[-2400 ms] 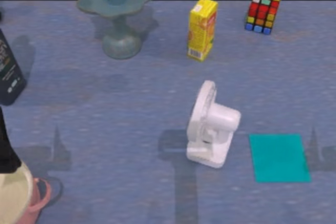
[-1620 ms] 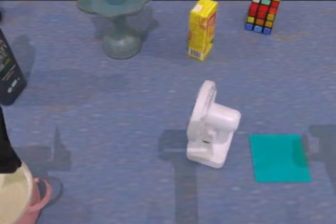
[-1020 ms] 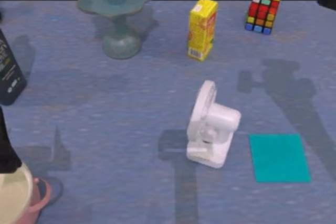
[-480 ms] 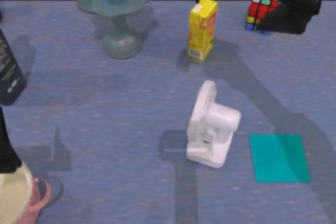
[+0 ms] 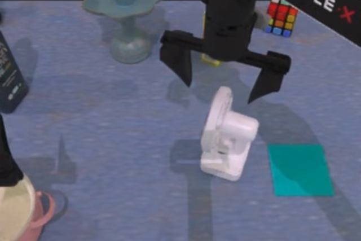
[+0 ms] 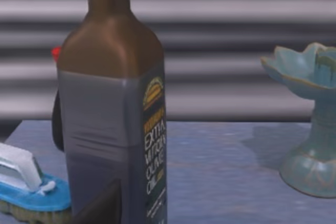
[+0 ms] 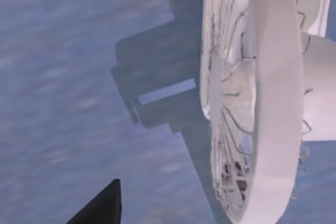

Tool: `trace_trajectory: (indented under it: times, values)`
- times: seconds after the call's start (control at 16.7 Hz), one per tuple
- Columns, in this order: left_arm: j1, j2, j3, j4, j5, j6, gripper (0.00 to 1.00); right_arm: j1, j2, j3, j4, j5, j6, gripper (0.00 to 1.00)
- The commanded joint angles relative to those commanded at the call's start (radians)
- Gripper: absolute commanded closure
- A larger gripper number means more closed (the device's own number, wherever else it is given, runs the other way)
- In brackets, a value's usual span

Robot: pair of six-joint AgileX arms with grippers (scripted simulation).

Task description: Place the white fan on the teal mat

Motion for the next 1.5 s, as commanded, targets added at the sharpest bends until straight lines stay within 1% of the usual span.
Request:
trace_trajectory:
  times: [0.36,0.48,0.78,1.08,1.5]
  values:
    - [0.0,0.0,0.0,0.0,0.0,0.0,0.0,-0.004,0.001,-0.005,0.004,0.0,-0.001,0.0]
    - [0.0,0.0,0.0,0.0,0.0,0.0,0.0,-0.002,-0.005,-0.044,0.042,0.0,-0.003,0.0]
    - [0.0,0.0,0.0,0.0,0.0,0.0,0.0,0.001,-0.022,-0.223,0.198,0.0,0.001,0.0]
    - [0.0,0.0,0.0,0.0,0.0,0.0,0.0,0.002,-0.023,-0.24,0.214,0.0,0.002,0.0]
    - [0.0,0.0,0.0,0.0,0.0,0.0,0.0,0.002,-0.023,-0.24,0.214,0.0,0.002,0.53]
